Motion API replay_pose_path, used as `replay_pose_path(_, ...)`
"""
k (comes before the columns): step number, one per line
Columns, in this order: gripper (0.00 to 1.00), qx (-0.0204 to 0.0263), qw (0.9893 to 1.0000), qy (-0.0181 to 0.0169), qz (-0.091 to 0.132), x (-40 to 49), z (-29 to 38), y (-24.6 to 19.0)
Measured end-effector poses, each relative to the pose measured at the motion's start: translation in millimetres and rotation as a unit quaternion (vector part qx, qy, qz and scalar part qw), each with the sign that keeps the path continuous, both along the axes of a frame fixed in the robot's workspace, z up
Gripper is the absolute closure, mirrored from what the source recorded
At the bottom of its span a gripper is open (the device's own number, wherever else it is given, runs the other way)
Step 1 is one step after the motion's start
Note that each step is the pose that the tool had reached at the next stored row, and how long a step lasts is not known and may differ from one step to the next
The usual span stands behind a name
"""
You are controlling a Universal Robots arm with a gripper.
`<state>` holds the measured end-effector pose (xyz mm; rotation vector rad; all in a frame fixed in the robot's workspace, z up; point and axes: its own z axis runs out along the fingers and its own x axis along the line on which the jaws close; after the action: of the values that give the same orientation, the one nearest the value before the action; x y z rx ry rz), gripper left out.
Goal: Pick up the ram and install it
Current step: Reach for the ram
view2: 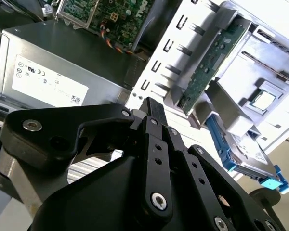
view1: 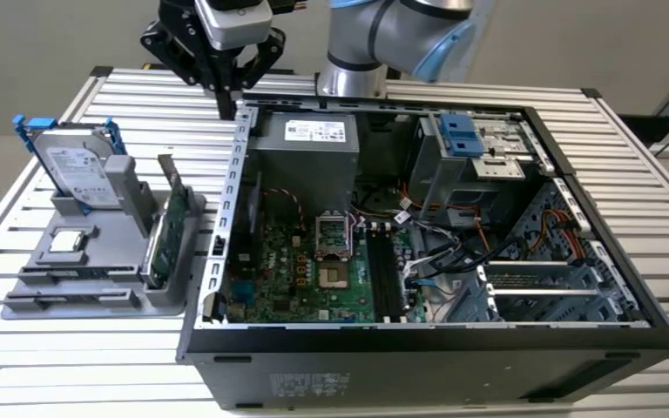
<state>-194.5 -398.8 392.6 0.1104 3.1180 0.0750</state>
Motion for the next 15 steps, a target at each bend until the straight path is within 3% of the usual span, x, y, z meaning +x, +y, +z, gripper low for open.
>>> replay_pose_path(15,1.0,0.0,1.0,0.0,0.0,-14.4,0.0,0.0)
